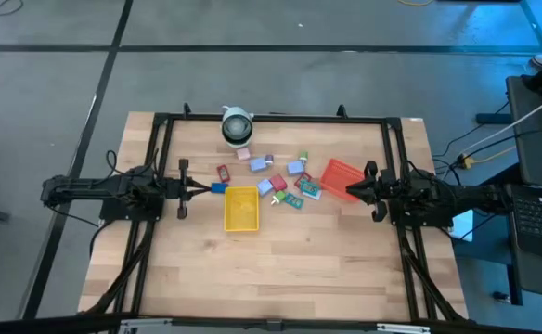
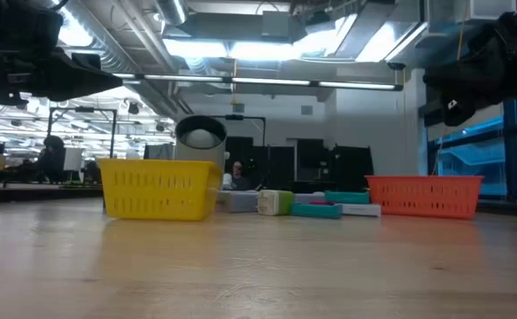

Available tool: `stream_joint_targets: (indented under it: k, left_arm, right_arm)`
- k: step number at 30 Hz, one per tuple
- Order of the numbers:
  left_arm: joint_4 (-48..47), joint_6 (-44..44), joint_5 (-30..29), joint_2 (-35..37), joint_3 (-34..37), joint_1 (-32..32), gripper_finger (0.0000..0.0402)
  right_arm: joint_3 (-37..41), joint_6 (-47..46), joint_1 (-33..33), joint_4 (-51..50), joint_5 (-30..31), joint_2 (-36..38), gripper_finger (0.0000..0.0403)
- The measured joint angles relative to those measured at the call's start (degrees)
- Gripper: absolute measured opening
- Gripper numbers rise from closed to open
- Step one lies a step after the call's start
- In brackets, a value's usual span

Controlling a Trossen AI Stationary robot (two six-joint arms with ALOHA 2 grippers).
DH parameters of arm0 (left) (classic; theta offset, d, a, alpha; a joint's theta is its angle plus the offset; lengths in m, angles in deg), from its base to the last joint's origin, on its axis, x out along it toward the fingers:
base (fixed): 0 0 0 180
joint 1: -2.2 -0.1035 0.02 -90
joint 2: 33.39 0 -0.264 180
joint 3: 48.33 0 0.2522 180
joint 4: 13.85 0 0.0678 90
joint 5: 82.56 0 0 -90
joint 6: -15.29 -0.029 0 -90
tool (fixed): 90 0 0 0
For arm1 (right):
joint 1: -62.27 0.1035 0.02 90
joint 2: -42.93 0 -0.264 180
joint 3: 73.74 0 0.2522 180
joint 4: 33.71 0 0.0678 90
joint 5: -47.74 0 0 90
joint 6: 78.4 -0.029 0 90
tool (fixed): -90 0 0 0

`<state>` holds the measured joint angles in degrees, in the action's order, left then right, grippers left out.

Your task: Pick & Place Office items

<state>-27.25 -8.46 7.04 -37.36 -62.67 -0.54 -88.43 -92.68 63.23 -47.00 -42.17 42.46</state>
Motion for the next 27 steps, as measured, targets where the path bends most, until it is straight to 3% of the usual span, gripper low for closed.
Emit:
stream_joint_targets:
  k: [12,14,16,18,20,27]
  left_arm:
    - [0.0,0.0,0.0,0.0,0.0,0.0,0.0004]
    - [0.0,0.0,0.0,0.0,0.0,0.0,0.0004]
    - [0.0,0.0,0.0,0.0,0.0,0.0,0.0004]
    - [0.0,0.0,0.0,0.0,0.0,0.0,0.0004]
    - [0.0,0.0,0.0,0.0,0.0,0.0,0.0004]
    - [0.0,0.0,0.0,0.0,0.0,0.0,0.0004]
  right_arm:
    - [0.0,-0.3,0.0,0.5,0.1,0.0,0.0056]
    - [0.0,-6.0,0.0,2.5,0.1,0.0,0.0056]
    - [0.0,-17.9,0.0,2.7,1.1,0.0,0.0056]
    - [0.0,-32.8,0.0,3.0,3.8,-0.1,0.0056]
    - [0.0,-42.1,0.0,3.4,7.0,-0.1,0.0056]
    - [0.0,-52.6,0.0,5.4,28.0,-0.1,0.0056]
